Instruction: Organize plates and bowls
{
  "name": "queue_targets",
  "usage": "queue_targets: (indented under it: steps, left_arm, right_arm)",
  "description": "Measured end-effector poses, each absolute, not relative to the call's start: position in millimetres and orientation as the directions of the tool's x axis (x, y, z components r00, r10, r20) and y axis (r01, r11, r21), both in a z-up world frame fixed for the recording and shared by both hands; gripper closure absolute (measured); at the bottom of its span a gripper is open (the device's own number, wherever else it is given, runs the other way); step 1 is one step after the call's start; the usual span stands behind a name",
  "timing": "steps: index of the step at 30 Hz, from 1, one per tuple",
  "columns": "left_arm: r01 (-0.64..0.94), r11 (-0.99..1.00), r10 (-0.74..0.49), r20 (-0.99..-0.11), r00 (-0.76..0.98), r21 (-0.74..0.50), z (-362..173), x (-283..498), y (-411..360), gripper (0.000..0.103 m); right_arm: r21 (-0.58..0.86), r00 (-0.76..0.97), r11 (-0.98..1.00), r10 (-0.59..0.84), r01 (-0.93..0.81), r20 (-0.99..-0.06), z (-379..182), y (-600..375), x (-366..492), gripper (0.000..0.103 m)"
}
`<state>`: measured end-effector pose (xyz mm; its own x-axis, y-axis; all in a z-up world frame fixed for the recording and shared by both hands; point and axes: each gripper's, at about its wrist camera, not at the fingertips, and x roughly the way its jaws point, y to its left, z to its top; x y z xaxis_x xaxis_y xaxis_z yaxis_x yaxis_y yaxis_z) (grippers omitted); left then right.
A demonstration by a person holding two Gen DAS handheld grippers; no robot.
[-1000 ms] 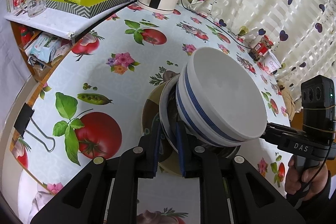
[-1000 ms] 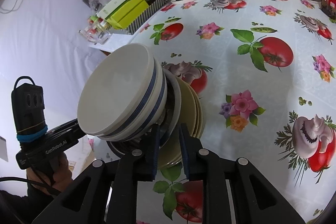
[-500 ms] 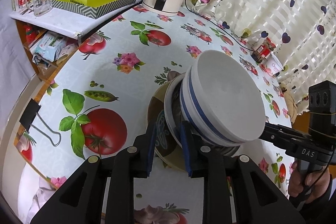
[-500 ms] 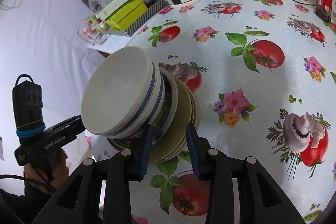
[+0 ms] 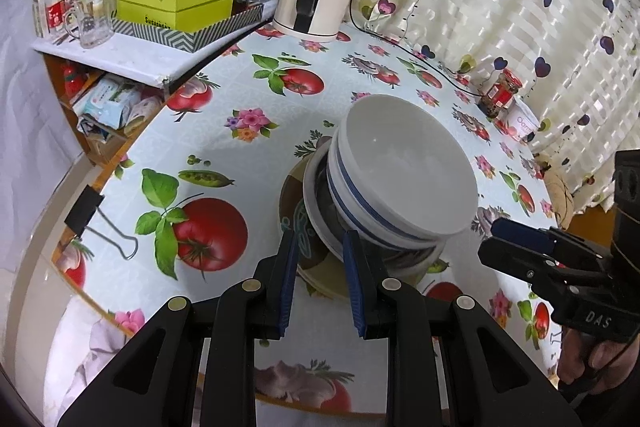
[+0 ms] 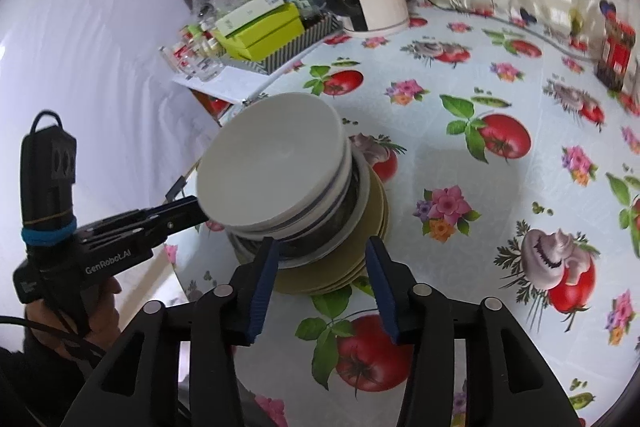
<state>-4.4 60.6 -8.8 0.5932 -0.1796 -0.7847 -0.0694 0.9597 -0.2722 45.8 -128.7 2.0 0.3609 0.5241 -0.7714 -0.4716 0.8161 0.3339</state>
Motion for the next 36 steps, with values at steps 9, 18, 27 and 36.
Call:
queue_targets:
  steps: [9,18,27,36]
  left_arm:
    - [-0.06,0.975,-0.135,-0.783,0.607,-0.214,-1.8,-21.3,46.1,0.079]
    - [-0.031,0.98,-0.14,-0.79,0.597,-0.197,-4.3,-26.7,33.7,0.079]
    - [-0.034,0.987,-0.107,-0.798,0.593,-0.158,-9.2,-25.4,31.2,0.079]
    - [-0.041,0.991,-0.084,-0.814,0.575,-0.13,-17.6,-21.0,29.2,0.079]
  right_arm:
    - [0.216,0.424,0.829,0.466,-0.516,-0.776,14.1,-119.7,17.0,0.05]
    - [0.123,0.461,0.831,0.417,-0.543,-0.783,13.7,-113.5,-5.7,0.045]
    - [0.072,0.469,0.821,0.393,-0.567,-0.791,9.6,-105.2,-11.0,0.043]
    - [0.067,0.455,0.822,0.378,-0.566,-0.806,0.7,-100.8,-5.5,0.041]
